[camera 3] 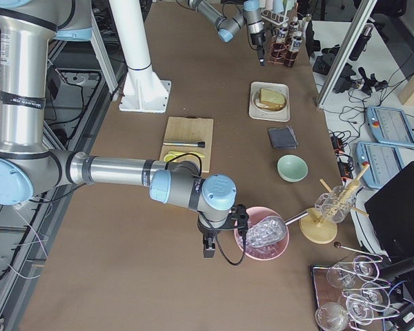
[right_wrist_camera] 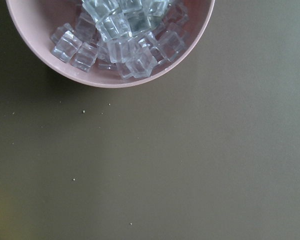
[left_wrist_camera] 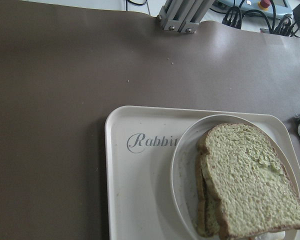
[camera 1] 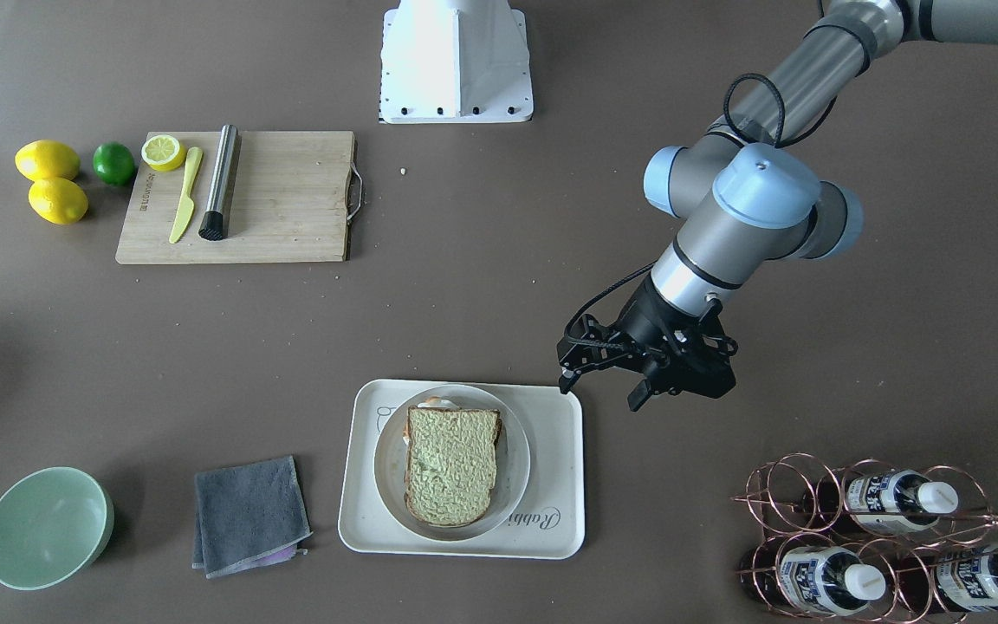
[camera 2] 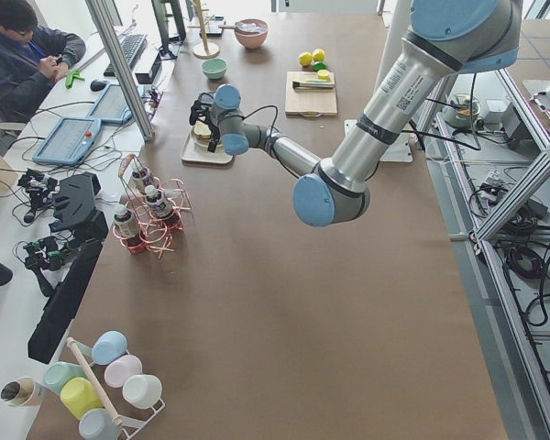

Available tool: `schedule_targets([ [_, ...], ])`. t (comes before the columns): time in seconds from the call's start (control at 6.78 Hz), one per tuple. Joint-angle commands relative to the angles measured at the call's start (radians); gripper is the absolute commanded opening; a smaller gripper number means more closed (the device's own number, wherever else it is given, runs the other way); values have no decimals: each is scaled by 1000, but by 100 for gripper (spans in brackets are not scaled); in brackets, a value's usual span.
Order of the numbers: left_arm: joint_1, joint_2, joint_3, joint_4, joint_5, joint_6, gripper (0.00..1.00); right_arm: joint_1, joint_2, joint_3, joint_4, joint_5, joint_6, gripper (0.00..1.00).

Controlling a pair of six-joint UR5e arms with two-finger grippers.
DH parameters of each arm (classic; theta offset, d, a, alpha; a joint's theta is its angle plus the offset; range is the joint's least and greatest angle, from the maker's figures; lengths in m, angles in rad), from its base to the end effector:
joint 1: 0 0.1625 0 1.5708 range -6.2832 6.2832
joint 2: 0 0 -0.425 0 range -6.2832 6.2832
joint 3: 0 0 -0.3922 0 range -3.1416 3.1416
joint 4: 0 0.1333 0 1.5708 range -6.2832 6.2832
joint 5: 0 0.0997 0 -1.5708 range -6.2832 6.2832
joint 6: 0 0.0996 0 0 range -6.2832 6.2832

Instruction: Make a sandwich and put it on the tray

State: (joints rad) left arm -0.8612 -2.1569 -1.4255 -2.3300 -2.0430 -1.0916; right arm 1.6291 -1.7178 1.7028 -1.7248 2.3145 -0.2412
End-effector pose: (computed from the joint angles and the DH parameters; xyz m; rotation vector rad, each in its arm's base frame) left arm 0.3949 -0.5949 0.2884 0.4050 1.1745 -0.0484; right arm 0.0900 -0.4113 0.6778 -0.0487 -0.7579 -0.1112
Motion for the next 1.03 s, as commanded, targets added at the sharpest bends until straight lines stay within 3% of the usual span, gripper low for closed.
schedule_targets([
  [0.0,-91,254,-216,-3,-94,19,97,0,-19,9,4,11,-4,100],
  [0.29,-213,566,-378,-5,-172,270,98,0,-26,3,23,20,-4,100],
  [0.44,-330,666,-388,-8,-259,401,98,0,-26,4,25,20,-3,100],
  [0.59,-420,751,-383,-3,-308,564,97,0,-26,4,25,20,-3,100],
  [0.88,-518,788,-328,21,-355,759,97,0,-25,0,25,22,-3,100],
])
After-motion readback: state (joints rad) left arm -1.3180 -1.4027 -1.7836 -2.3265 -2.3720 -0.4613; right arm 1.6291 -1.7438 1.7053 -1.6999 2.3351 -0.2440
